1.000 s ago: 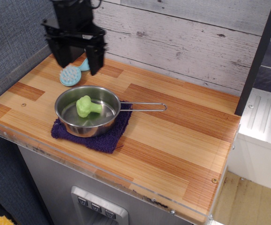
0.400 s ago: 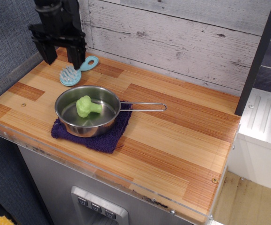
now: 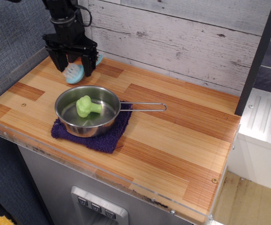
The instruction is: Move the brush nearby the lower right corner.
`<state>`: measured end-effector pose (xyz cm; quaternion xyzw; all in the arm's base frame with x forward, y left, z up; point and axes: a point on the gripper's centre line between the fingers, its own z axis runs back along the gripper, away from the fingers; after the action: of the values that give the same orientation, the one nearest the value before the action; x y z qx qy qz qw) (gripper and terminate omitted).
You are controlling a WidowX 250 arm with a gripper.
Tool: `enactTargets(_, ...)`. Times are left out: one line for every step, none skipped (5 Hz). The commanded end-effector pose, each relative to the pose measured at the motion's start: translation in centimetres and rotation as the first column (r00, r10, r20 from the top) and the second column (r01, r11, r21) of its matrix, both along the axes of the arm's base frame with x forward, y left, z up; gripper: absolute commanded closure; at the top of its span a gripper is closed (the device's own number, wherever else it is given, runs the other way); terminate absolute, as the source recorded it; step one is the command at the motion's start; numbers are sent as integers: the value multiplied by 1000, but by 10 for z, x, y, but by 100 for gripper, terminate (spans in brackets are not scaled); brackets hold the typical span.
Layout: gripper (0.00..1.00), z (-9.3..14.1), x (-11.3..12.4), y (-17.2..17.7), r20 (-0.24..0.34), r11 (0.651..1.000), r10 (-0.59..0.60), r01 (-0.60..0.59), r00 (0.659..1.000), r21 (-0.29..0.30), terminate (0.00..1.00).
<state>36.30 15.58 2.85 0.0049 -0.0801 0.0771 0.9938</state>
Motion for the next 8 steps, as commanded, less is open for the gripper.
enactTargets(0, 1, 8, 6, 5, 1000, -6, 6, 1000, 22, 0)
enactTargets(100, 1, 7, 5, 6, 1000, -16, 16, 1000, 15, 0)
enactTargets(100, 27, 5, 2, 42, 1000, -22, 22, 999, -6, 0)
enactTargets(100, 69, -6, -9, 146, 1000, -5, 7, 989, -12, 0)
enactTargets(100, 118, -33, -50, 261, 997, -73, 74, 963, 5, 0)
enactTargets(100, 130, -66, -91, 268, 981, -155, 181, 951, -75, 0)
enactTargets(100, 110, -93, -139, 199, 969, -186, 212, 962, -124, 0)
enactTargets(100, 82, -103, -186, 73, 968, -222, 229, 972, -101, 0)
